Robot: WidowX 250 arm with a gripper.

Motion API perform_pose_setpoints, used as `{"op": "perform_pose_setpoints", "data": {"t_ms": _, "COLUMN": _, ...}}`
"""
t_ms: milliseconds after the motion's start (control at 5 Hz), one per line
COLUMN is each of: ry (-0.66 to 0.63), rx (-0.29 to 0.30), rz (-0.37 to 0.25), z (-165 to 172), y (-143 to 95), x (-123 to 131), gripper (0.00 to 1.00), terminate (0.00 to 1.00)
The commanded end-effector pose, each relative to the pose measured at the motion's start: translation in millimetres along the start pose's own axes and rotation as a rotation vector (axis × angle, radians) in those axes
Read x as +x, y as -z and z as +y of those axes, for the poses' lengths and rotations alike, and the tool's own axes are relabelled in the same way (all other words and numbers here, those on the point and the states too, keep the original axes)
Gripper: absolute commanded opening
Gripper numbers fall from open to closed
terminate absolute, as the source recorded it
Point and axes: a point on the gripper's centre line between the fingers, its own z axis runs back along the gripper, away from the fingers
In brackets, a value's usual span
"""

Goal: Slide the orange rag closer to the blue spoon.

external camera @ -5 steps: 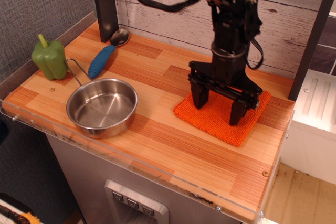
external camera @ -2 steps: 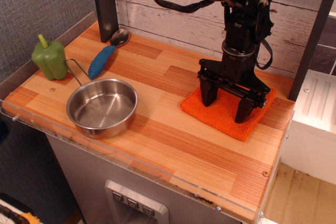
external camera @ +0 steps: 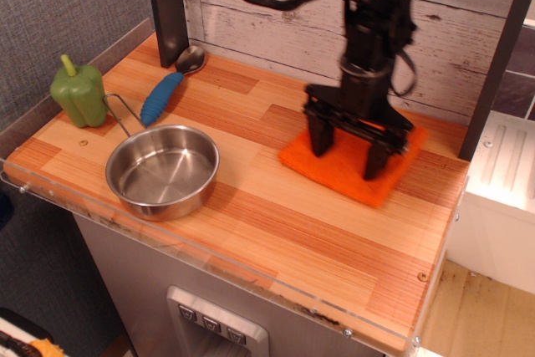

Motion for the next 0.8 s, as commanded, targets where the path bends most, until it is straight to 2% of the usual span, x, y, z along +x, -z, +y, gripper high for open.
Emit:
{"op": "perform_pose_setpoints", "data": {"t_ms": 0, "ry": -0.133, "rx": 0.039, "rz": 0.029, "z": 70.2, "y": 3.2, "x": 0.8, "gripper": 1.00, "terminate": 0.00}}
{"op": "perform_pose_setpoints", "data": {"t_ms": 400, "ry": -0.137, "rx": 0.053, "rz": 0.047, "z": 110.2, "y": -0.5, "x": -0.8, "gripper": 1.00, "terminate": 0.00}}
{"op": "perform_pose_setpoints", "data": {"t_ms": 600, "ry": -0.062, "rx": 0.054, "rz": 0.049, "z": 123.6, "y": -5.0, "x": -1.5, "gripper": 1.00, "terminate": 0.00}}
